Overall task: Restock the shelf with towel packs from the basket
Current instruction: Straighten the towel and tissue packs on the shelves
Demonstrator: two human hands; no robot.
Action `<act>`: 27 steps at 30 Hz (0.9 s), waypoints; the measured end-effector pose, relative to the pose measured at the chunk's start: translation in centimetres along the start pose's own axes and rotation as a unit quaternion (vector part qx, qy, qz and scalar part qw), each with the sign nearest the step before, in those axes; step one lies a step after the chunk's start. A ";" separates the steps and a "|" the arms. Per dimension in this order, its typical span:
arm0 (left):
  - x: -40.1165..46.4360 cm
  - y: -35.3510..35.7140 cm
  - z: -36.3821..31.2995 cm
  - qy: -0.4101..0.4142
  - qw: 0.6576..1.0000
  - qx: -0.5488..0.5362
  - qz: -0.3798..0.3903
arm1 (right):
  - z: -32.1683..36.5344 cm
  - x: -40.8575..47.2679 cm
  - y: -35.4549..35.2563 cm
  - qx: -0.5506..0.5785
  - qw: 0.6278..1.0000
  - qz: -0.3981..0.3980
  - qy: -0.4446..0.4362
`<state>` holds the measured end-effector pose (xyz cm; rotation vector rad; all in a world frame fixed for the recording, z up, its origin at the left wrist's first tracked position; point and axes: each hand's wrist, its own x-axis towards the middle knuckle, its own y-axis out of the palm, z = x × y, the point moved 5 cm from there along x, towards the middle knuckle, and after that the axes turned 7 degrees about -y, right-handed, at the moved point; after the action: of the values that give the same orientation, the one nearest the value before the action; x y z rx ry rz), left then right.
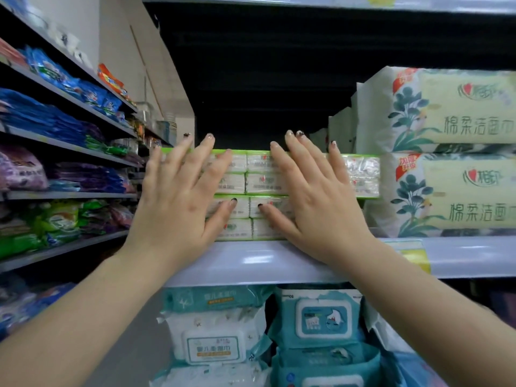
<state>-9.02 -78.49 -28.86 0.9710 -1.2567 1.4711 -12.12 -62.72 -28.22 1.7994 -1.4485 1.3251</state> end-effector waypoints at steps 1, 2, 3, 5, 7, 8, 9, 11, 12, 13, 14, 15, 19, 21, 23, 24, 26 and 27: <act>0.1 0.1 -0.2 0.009 1.000 0.005 0.000 | 0.0 0.0 0.0 0.000 1.000 0.003 0.003; 0.2 0.2 -0.5 0.021 1.000 0.009 0.000 | 0.0 0.1 0.1 0.001 1.000 0.006 0.005; 0.3 0.3 -0.7 0.031 0.999 0.011 0.000 | 0.0 0.1 0.1 0.001 1.000 0.008 0.007; 0.5 0.6 -1.0 0.043 0.999 0.007 -0.005 | 0.1 0.1 0.2 0.002 1.000 0.008 0.012; 0.5 0.8 -1.0 0.044 0.999 0.003 -0.014 | 0.3 0.3 0.2 0.005 1.000 -0.003 0.027; 0.5 0.9 -1.0 0.045 0.999 0.000 -0.020 | 0.6 0.5 0.2 0.009 0.999 -0.014 0.040; 0.4 0.9 -1.0 0.046 0.999 -0.003 -0.027 | 0.8 0.8 0.1 0.015 0.998 -0.027 0.054; 0.5 1.0 -0.9 0.048 0.998 -0.007 -0.039 | 1.5 1.5 0.1 0.021 0.996 -0.050 0.076; 0.5 1.0 -0.9 0.049 0.998 -0.009 -0.044 | 1.8 1.7 0.2 0.018 0.995 -0.060 0.081; 0.5 1.1 -0.8 0.051 0.998 -0.010 -0.048 | 2.0 1.8 0.3 0.010 0.994 -0.067 0.086; 0.4 1.1 -0.8 0.052 0.997 -0.013 -0.049 | 2.1 1.9 0.3 0.004 0.994 -0.071 0.088; 0.5 1.0 -0.9 0.054 0.997 -0.016 -0.049 | 2.1 1.9 0.3 -0.001 0.993 -0.071 0.090; 0.6 0.8 -1.0 0.061 0.997 -0.037 -0.039 | 2.0 1.8 0.0 -0.016 0.993 -0.058 0.103; 0.5 0.8 -1.1 0.063 0.997 -0.042 -0.033 | 2.1 1.7 0.0 -0.016 0.993 -0.053 0.105; 0.4 0.8 -1.1 0.065 0.996 -0.047 -0.027 | 2.1 1.7 0.0 -0.013 0.993 -0.054 0.109; 0.3 0.8 -1.2 0.064 0.996 -0.053 -0.024 | 2.1 1.6 -0.1 -0.011 0.992 -0.056 0.112; 0.2 0.8 -1.2 0.062 0.996 -0.064 -0.020 | 2.2 1.6 -0.2 -0.012 0.991 -0.058 0.116; 0.1 0.8 -1.3 0.062 0.996 -0.067 -0.018 | 2.4 1.5 -0.3 -0.014 0.991 -0.056 0.119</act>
<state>-9.85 -77.25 -29.15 0.7970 -1.2252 1.3788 -11.01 -65.29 -27.79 1.6183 -1.2147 1.4002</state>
